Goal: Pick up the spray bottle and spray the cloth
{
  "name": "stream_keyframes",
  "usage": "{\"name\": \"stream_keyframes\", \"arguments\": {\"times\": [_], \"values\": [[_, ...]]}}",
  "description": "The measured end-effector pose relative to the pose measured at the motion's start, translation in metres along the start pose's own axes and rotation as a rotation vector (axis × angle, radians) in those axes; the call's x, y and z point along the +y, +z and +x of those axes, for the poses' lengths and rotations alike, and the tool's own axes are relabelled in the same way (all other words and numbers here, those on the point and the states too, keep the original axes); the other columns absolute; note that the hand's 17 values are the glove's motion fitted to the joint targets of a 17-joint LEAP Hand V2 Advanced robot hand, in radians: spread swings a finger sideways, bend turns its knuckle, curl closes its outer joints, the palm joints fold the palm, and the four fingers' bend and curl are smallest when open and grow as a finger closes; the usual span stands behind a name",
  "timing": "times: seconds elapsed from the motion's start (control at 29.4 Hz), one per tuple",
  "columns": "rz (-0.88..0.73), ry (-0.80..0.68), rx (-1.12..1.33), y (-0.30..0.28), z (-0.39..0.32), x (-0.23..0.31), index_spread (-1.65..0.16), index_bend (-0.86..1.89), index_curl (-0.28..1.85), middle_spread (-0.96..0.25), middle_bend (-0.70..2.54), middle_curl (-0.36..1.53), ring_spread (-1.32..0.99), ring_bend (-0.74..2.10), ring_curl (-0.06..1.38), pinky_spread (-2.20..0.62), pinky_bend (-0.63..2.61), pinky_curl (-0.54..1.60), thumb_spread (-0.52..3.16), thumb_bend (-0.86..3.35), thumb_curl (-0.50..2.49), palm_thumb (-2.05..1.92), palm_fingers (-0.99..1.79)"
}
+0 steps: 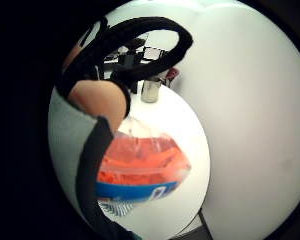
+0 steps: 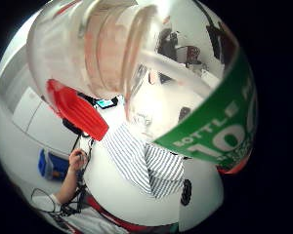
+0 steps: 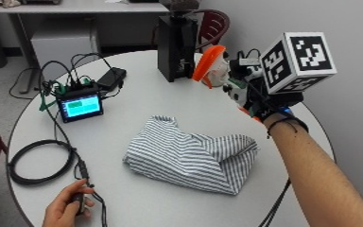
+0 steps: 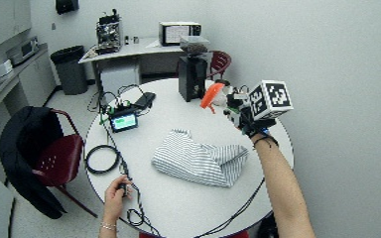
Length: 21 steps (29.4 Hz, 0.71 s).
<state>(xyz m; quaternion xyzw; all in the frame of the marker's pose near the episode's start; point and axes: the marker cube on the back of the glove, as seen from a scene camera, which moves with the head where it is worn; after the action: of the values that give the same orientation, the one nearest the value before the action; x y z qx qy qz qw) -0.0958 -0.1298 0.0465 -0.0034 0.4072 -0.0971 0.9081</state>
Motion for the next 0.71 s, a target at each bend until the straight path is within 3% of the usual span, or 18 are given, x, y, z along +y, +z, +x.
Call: {"name": "stream_keyframes", "arguments": {"times": [0.2,0.51,0.71], "values": [[-0.151,-0.003,-0.049,0.053,-0.001,0.037,-0.23,0.12,0.31,-0.09,0.35,0.48,-0.07,0.45,0.44,0.16,0.24,0.36,0.77,-0.03,0.58,0.96,1.04],[-0.103,-0.023,0.006,0.009,0.003,0.002,-0.23,0.12,0.31,-0.10,0.34,0.49,-0.07,0.43,0.44,0.16,0.23,0.36,0.77,-0.03,0.58,0.96,1.04],[-0.197,-0.038,0.082,0.052,0.008,0.038,-0.23,0.12,0.31,-0.11,0.34,0.49,-0.08,0.43,0.44,0.16,0.23,0.36,0.77,-0.03,0.59,0.96,1.04]]}}
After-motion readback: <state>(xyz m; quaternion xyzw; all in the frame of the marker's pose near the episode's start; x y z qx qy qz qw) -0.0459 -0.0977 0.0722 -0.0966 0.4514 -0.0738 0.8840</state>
